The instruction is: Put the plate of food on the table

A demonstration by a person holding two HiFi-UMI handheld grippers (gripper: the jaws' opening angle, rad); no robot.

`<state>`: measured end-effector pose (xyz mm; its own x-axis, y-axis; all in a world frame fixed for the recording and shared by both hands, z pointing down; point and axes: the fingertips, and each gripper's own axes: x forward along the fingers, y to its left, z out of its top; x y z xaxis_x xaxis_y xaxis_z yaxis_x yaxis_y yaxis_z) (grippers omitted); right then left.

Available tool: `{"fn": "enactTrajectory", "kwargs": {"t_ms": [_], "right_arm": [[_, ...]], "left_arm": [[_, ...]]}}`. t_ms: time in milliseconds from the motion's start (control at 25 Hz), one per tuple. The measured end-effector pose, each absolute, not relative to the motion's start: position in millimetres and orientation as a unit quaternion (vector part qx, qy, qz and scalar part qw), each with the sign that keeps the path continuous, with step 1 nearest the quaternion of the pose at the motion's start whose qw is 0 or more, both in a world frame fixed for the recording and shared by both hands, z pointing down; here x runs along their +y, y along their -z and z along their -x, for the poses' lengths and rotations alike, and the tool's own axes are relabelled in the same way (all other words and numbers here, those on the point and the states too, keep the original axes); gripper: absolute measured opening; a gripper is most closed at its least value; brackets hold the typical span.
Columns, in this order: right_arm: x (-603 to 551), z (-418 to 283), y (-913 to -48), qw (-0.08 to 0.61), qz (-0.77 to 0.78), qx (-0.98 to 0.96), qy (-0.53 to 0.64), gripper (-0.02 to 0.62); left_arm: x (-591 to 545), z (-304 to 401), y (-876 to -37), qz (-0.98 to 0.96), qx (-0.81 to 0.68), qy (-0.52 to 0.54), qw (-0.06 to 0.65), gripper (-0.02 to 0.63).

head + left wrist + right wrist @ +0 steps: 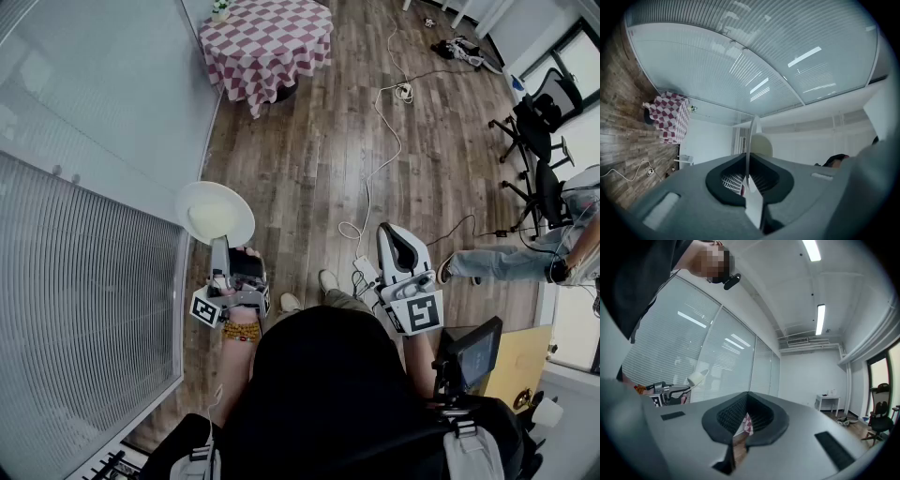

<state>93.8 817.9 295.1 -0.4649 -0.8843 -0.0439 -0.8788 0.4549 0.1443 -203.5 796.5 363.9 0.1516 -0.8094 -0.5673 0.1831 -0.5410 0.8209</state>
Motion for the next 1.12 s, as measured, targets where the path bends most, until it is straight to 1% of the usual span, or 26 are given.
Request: {"fn": "enactTrajectory", "kwargs": {"t_ms": [240, 560, 720, 920, 1120], "right_arm": [[816.2, -70.9, -291.6, -0.028, -0.506, -0.860, 0.052, 0.014], [818.9, -23.8, -301.2, -0.004, -0.489, -0.870, 0.058, 0.014], [816.9, -15.6, -316.2, 0.019, -0.486, -0.871, 0.063, 0.014], [786.2, -12.9, -327.8, 0.008, -0.473, -0.880, 0.049, 0.014], [727.4, -14.8, -336.4, -0.013, -0.465, -0.885, 0.037, 0.014]], "left_arm": [[806.5, 235.4, -372.0, -0.634, -0.255, 0.604, 0.411, 0.017], [829.4, 272.5, -382.0, -0.636, -0.265, 0.597, 0.411, 0.017], [826.9, 275.9, -399.3, -0.632, -0.273, 0.585, 0.428, 0.017], [815.8, 277.4, -402.7, -0.636, -0.283, 0.585, 0.417, 0.017], [776.7, 273.1, -401.4, -0.637, -0.298, 0.579, 0.413, 0.017]]}}
